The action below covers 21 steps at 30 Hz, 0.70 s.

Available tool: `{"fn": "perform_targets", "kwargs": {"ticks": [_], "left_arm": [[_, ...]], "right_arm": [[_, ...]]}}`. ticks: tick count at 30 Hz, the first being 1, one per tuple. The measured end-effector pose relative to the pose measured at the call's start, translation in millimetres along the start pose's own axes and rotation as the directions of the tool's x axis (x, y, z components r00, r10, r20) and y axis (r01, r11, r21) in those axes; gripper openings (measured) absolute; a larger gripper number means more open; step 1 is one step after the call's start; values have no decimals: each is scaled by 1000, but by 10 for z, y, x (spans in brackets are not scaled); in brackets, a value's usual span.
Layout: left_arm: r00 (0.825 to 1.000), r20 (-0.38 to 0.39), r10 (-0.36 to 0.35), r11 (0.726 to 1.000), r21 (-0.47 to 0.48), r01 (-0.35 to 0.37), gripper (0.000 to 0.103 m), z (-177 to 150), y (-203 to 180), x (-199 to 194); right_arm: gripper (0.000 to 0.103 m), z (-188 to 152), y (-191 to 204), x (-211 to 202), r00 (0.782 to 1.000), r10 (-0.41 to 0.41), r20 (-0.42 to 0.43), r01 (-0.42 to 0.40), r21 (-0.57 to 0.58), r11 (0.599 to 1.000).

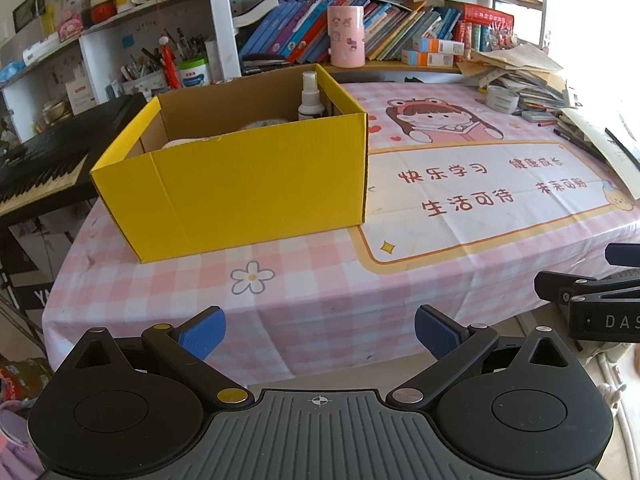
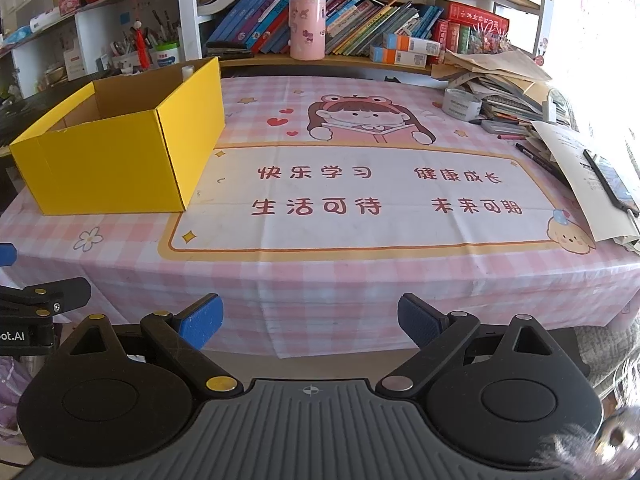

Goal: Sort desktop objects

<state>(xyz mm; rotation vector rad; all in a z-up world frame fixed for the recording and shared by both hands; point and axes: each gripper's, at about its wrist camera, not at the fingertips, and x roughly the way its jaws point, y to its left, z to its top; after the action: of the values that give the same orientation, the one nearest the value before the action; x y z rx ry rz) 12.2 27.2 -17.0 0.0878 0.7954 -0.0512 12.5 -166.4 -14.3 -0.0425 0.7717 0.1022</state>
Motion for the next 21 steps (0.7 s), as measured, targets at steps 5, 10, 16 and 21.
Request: {"fn": "perform_targets", "kwargs": {"ticks": [5,10,16,21], "left_arm": [[1000,5,-5,1000,12,4,102,16,-31,0],[1000,12,-7,1000,24,6,102,29,-61,-1],[1000,12,-12,999,34,12,102,33,-83,0],[999,37,-3,1000,20,2,102,34,-54,-44]], "right_arm": [[94,14,-24,-1,1000,-7,-2,7,10,1000],[94,22,-32,-4,1000,-9,3,9,4,1000],[94,28,-30,-4,1000,-8,1,8,-1,1000],[94,32,-18,5,1000,-2,-2,2,-9,1000]]}}
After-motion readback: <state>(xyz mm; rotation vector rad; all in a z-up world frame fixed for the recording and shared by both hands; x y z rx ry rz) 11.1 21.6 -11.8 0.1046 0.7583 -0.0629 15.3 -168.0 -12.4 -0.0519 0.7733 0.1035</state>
